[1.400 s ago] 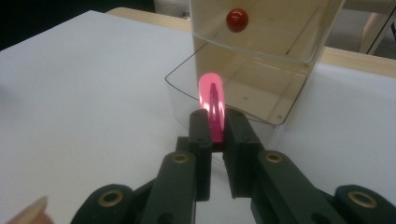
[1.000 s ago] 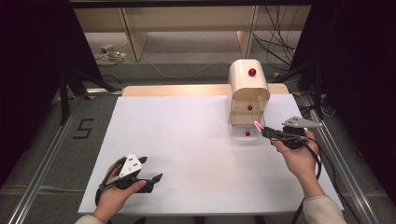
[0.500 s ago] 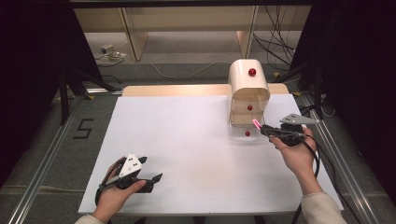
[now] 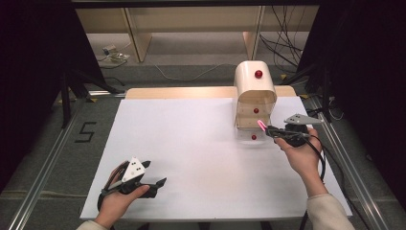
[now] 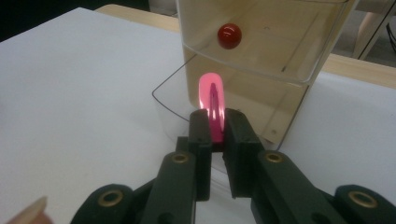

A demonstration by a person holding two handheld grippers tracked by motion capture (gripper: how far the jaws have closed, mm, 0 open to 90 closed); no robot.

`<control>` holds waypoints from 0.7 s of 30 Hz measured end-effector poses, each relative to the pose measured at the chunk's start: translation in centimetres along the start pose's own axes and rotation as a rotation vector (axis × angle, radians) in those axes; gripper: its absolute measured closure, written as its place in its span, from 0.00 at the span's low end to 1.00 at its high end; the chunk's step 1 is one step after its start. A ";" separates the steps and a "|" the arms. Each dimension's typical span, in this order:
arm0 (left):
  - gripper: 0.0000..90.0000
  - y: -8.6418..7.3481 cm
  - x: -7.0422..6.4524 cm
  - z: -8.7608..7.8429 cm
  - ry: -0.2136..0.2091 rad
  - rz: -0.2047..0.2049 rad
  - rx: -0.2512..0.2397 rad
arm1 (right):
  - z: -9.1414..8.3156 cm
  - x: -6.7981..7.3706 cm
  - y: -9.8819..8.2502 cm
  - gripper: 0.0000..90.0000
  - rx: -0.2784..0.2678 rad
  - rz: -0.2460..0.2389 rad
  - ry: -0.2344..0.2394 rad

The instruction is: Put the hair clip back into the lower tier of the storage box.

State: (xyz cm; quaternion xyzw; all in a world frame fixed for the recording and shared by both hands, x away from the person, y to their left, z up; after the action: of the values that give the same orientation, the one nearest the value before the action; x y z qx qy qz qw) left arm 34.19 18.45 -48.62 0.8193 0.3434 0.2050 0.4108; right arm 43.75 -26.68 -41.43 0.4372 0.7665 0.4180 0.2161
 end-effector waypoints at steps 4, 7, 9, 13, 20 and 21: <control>0.19 0.0 0.0 0.0 -0.001 0.000 0.000 | 0.2 -0.1 0.1 0.92 0.001 0.004 -0.004; 0.19 0.0 0.0 0.0 -0.001 0.000 -0.001 | 0.3 -0.2 0.1 0.92 -0.001 0.003 -0.004; 0.19 0.0 0.0 0.0 -0.001 0.000 0.000 | 0.3 -0.2 0.2 0.92 0.001 0.003 -0.006; 0.19 0.0 0.0 0.0 0.000 0.000 0.000 | 0.5 -0.2 0.4 0.92 -0.002 0.001 -0.009; 0.19 0.0 0.0 0.0 -0.003 0.000 0.000 | 0.8 -0.1 0.6 0.92 0.011 -0.009 -0.009; 0.19 0.0 0.0 0.0 -0.003 0.000 -0.001 | 1.0 -0.1 0.6 0.92 0.010 -0.009 -0.010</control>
State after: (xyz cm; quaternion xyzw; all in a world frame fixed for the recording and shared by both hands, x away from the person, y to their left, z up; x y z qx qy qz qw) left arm 34.18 18.43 -48.60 0.8194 0.3427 0.2040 0.4116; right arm 44.75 -26.19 -41.49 0.4370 0.7693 0.4109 0.2197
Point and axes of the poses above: each handheld gripper's, and its own axes: z roughly forward along the jaws, y roughly out of its top, x roughly to its left, the point moved 3 cm from there along z, roughly forward along the jaws, and after that the axes turned 2 degrees about x, right-handed, at the moved point
